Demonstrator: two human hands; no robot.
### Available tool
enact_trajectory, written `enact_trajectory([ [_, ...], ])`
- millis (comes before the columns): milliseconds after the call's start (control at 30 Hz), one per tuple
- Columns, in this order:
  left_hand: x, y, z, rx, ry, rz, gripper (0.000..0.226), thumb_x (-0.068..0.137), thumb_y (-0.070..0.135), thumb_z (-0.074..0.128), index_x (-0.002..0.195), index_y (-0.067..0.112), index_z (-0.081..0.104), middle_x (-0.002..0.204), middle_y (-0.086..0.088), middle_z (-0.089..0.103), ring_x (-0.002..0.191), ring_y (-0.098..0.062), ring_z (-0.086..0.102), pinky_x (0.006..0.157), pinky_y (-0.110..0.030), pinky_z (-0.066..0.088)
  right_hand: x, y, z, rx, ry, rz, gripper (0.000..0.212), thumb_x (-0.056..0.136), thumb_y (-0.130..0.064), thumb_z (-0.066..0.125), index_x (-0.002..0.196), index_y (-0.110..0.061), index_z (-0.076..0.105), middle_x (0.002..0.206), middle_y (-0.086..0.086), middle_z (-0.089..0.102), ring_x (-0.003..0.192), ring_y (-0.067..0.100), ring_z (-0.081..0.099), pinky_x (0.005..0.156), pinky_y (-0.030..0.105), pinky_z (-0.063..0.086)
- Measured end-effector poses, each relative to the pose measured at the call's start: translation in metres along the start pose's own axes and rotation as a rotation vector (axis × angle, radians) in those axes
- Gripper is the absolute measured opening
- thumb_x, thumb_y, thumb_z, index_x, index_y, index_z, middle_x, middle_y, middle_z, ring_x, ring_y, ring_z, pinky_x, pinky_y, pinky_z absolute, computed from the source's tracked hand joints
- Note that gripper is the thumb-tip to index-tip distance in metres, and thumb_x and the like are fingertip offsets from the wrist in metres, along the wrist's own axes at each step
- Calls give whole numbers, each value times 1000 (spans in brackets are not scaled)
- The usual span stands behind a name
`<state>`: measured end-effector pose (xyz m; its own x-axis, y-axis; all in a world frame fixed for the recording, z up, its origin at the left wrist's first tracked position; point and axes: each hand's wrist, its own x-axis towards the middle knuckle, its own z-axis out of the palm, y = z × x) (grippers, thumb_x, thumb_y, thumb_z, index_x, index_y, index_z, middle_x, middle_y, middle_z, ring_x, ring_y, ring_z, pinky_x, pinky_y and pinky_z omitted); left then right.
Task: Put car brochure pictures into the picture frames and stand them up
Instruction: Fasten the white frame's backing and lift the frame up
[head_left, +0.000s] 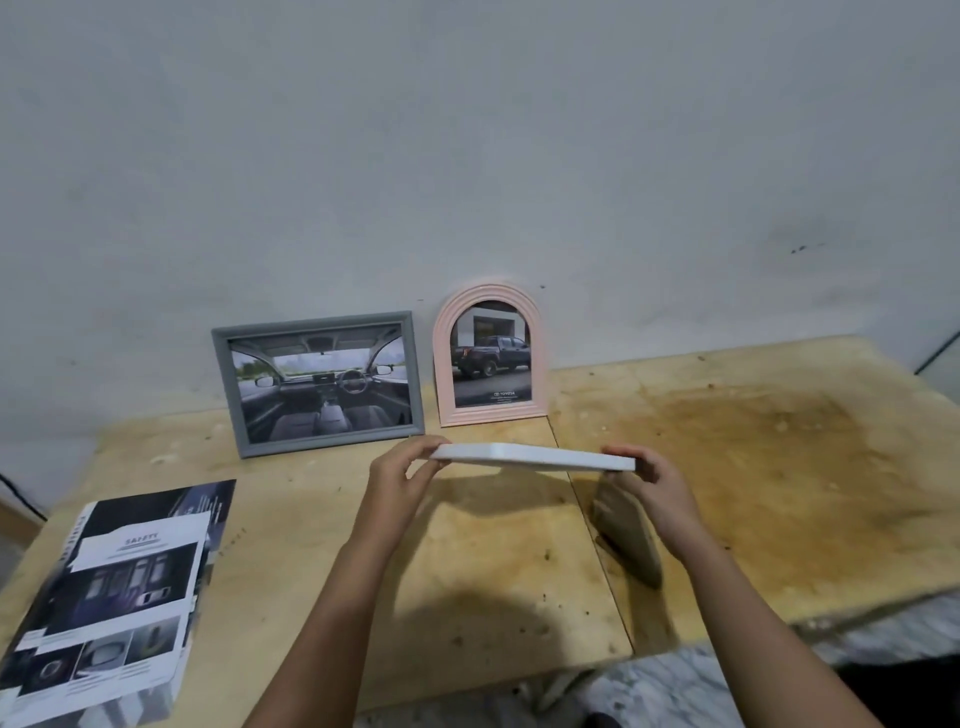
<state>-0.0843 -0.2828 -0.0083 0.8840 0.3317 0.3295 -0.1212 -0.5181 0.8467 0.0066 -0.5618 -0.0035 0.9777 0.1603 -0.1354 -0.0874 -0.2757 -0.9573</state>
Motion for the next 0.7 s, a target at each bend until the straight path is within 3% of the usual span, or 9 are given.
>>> enact_trajectory([
  [133, -10, -8, -2, 94, 2, 152, 20, 83, -5, 63, 96, 8, 70, 102, 5, 67, 103, 4, 57, 93, -12, 41, -4, 15, 0, -271, -224, -20, 29, 83, -3, 63, 99, -26, 66, 107, -5, 62, 99, 10, 56, 67, 10, 45],
  [267, -20, -8, 4, 137, -44, 227, 22, 83, -4, 62, 101, 7, 70, 106, 4, 65, 107, 7, 54, 98, -12, 38, -3, 7, 10, -505, -439, -84, 45, 79, -14, 72, 121, -24, 59, 107, -18, 50, 111, 9, 48, 87, 15, 36],
  [367, -19, -5, 6, 140, -72, 259, 22, 84, -4, 62, 102, 6, 70, 106, -1, 67, 107, -5, 57, 101, -16, 38, -1, -3, 19, -517, -594, -33, 68, 77, -21, 76, 136, -27, 42, 122, -8, 48, 118, 9, 43, 95, 18, 36],
  [567, -3, 7, 17, 130, -80, 314, 23, 84, -2, 63, 104, 8, 70, 107, 2, 67, 110, -1, 56, 105, -26, 38, 7, -6, 19, -447, -591, -102, 81, 74, -23, 78, 140, -36, 32, 127, -7, 46, 117, 4, 43, 83, 4, 34],
  [700, 26, 27, 37, 86, -142, 332, 23, 86, 6, 62, 107, 11, 70, 105, 5, 65, 105, -4, 57, 97, -25, 44, 15, -1, 6, -284, -510, -100, 60, 81, -15, 71, 130, -39, 46, 121, -23, 51, 110, -8, 48, 80, 0, 37],
])
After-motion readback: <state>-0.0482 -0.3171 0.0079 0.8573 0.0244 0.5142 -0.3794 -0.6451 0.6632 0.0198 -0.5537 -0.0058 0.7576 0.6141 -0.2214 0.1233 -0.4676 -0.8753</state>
